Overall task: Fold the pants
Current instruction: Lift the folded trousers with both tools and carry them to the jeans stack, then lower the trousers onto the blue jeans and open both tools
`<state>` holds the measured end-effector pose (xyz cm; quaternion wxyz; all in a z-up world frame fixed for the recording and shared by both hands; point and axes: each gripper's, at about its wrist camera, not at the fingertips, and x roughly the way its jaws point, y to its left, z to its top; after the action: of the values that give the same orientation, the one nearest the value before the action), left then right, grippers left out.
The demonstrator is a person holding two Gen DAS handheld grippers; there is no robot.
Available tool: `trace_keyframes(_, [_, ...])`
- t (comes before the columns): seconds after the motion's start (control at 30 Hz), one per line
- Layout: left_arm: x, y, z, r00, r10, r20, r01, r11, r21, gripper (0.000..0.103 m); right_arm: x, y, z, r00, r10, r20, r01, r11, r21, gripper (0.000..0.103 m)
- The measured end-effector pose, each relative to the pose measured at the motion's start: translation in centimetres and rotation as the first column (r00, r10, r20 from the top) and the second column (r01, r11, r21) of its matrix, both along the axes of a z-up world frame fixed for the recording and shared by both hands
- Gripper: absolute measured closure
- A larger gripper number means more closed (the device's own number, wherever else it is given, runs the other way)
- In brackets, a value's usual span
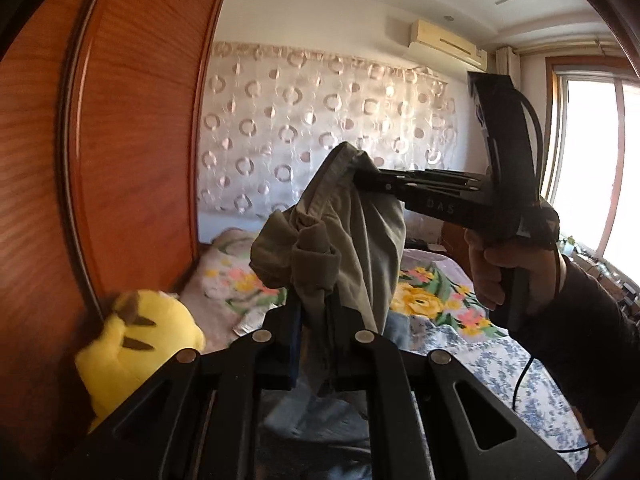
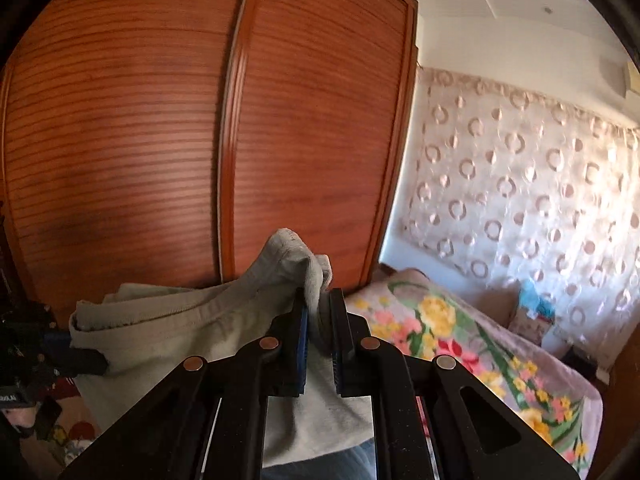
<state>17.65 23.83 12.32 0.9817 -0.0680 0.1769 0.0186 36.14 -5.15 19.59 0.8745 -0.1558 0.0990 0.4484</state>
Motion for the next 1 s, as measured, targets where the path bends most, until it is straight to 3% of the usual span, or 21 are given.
trace_keyframes(0.17, [0.7, 0.6, -2.1, 0.998, -0.002, -0.065, 0.002, 1.000, -0.014, 0.092, 0.7, -1.0, -3.8, 0.998, -0.024, -0.063, 0.020, 0.998, -0.065, 0.093])
trace_keyframes(0.27, [2.5, 0.4, -5.7, 0.987, -0.036, -0.159, 0.024, 0.997, -0.076, 0.092, 1.5, -2.5, -6.8, 0.991, -0.067, -0.115, 0.051, 0.989, -0.138, 0.093])
trace_keyframes(0.43, [5.1, -0.2, -10.1, 0.969, -0.043, -0.242, 0.018, 0.994, -0.104, 0.092, 3.6, -3.4, -10.6, 0.980, -0.137, -0.141, 0.101, 0.966, -0.238, 0.093])
trace_keyframes(0.7, [5.8, 1.0, -12.4, 0.952, 0.011, -0.306, -0.039, 0.996, -0.086, 0.092, 5.5, -0.3, -12.2, 0.976, -0.145, -0.164, 0.102, 0.964, -0.247, 0.091])
trace_keyframes(0.8, [5.4, 0.6, -12.6, 0.947, 0.028, -0.320, -0.038, 0.999, -0.024, 0.083, 5.8, -0.7, -12.1, 0.968, -0.152, -0.199, 0.107, 0.970, -0.220, 0.085])
trace_keyframes(0.87, [5.0, 0.3, -12.5, 0.948, 0.026, -0.318, -0.032, 0.999, -0.012, 0.072, 6.3, -1.0, -11.3, 0.967, -0.150, -0.204, 0.111, 0.975, -0.191, 0.079])
trace_keyframes(0.93, [4.5, 0.1, -12.0, 0.952, 0.032, -0.303, -0.033, 0.999, 0.000, 0.054, 5.6, -2.6, -11.5, 0.964, -0.149, -0.221, 0.116, 0.981, -0.154, 0.073])
trace_keyframes(1.0, [3.7, -0.4, -11.2, 0.961, 0.032, -0.274, -0.026, 0.999, 0.027, 0.053, 4.6, -4.0, -11.6, 0.962, -0.157, -0.222, 0.135, 0.984, -0.112, 0.071])
